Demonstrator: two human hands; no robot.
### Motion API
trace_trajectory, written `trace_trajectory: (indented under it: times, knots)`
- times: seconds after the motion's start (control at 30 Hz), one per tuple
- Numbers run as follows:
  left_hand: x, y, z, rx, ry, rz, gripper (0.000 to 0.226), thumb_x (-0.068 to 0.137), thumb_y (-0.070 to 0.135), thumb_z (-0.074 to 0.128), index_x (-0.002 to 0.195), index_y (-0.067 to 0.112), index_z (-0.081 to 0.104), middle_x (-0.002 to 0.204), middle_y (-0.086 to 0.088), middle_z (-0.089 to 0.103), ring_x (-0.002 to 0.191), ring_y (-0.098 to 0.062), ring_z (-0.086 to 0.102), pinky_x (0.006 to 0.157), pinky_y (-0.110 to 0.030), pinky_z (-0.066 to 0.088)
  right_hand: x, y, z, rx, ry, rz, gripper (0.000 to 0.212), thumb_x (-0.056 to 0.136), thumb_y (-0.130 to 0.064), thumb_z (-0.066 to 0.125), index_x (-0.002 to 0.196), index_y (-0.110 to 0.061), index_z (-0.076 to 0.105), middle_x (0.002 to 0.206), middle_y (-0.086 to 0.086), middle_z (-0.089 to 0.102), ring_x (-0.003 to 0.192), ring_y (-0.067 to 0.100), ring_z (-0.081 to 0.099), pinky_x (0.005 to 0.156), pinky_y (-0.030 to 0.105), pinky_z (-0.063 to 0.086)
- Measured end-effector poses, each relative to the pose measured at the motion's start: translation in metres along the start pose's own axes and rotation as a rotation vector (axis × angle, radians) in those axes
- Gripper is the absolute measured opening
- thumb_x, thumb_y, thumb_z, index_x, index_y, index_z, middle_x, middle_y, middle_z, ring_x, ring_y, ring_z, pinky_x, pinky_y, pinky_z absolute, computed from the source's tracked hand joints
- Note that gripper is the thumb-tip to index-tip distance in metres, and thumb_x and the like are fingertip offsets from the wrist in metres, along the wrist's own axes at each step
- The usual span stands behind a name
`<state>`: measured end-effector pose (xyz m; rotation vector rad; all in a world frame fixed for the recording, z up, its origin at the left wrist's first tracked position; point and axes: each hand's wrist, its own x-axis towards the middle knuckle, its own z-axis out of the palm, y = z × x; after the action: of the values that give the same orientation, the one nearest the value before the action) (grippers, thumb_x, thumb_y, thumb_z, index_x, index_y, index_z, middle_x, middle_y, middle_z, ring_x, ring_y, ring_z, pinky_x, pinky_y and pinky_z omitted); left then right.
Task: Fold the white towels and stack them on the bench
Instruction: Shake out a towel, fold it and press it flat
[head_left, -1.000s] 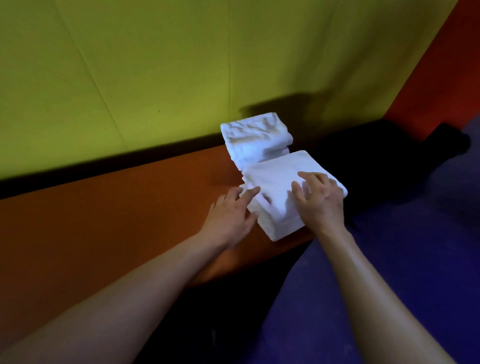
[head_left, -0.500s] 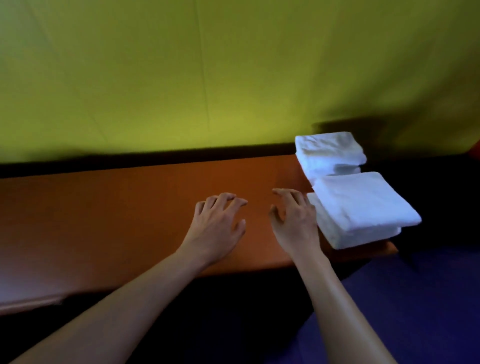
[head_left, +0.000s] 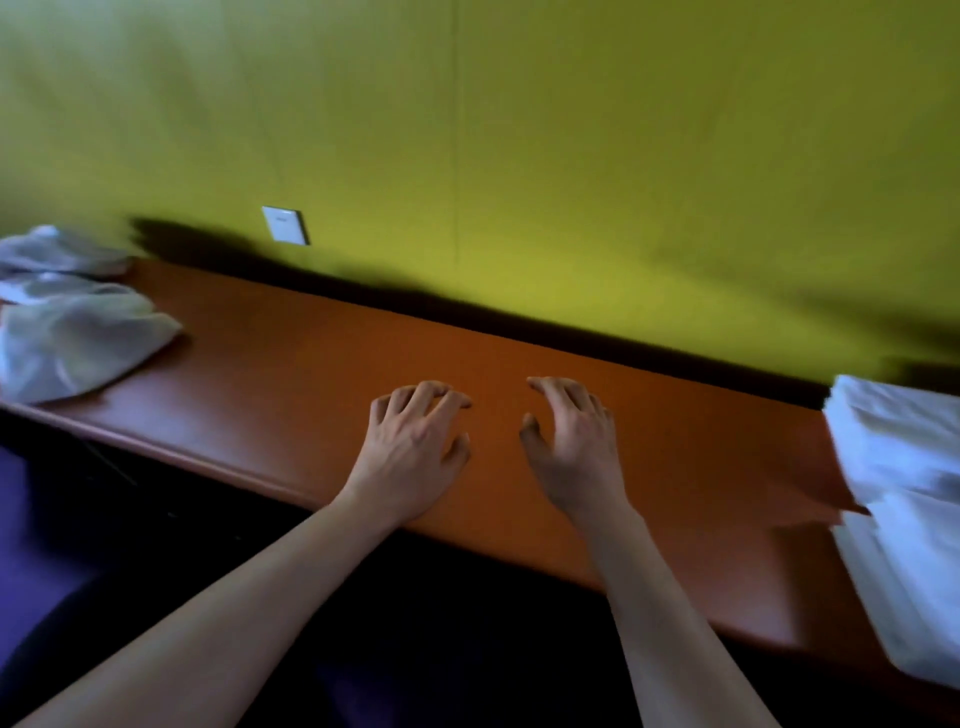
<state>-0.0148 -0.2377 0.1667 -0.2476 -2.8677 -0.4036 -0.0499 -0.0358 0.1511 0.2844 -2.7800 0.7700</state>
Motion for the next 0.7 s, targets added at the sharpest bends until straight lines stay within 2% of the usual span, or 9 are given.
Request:
trace_trajectory:
  times: [0.27, 0.43, 0.7]
  knots:
    - [-0.025, -0.115, -0.030, 0.020, 0.069, -0.210, 0.042, 0.085, 0.041, 0.051, 0.125, 0.031, 0.055, 0.126, 0.007, 0.055, 0.120, -0.027, 0.050, 0.098, -0.046, 0.039, 0.047, -0.105, 0.071, 0.054, -0.093, -0.170, 0.050, 0.091, -0.034, 0.048, 0.140, -0.029, 0.051, 0.136, -0.002, 0.054, 0.127, 0.023, 0.049, 0.103, 0.043, 0.039]
    - [-0.034, -0.188, -0.041, 0.025, 0.083, -0.317, 0.044, 0.082, 0.040, 0.052, 0.125, 0.030, 0.057, 0.124, 0.005, 0.057, 0.119, -0.031, 0.052, 0.097, -0.048, 0.041, 0.073, -0.163, 0.126, 0.074, -0.157, -0.244, 0.046, 0.094, -0.029, 0.054, 0.140, -0.027, 0.052, 0.136, -0.001, 0.054, 0.125, 0.023, 0.050, 0.102, 0.041, 0.037]
    - [-0.038, -0.315, -0.032, 0.069, 0.085, -0.441, 0.046, 0.081, 0.045, 0.048, 0.124, 0.033, 0.056, 0.124, 0.006, 0.057, 0.115, -0.029, 0.053, 0.097, -0.045, 0.039, 0.110, -0.229, 0.225, 0.100, -0.310, -0.315, 0.044, 0.098, -0.030, 0.052, 0.141, -0.030, 0.050, 0.137, -0.004, 0.051, 0.126, 0.020, 0.047, 0.101, 0.038, 0.034]
